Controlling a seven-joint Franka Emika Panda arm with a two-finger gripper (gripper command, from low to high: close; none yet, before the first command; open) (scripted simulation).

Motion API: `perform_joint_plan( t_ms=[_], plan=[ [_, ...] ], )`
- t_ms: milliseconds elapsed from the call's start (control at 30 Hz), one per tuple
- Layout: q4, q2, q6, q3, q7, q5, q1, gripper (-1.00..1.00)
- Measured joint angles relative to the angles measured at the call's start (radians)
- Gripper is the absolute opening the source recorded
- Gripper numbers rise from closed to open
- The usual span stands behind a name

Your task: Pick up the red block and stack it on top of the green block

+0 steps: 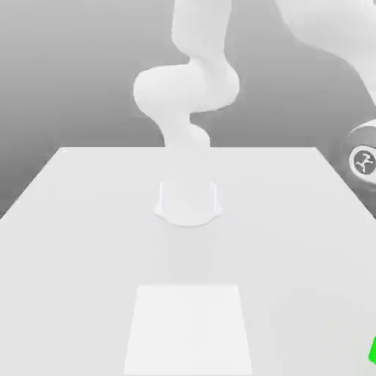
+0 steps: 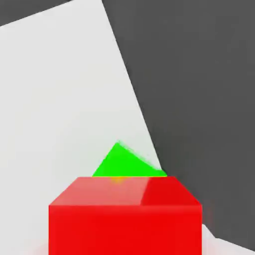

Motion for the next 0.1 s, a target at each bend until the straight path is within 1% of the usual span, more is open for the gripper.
perform_joint_plan(
  t_ms=[100],
  plan=[
    [0.0, 0.0, 0.0, 0.0, 0.0, 0.0, 0.0, 1.0]
  ],
)
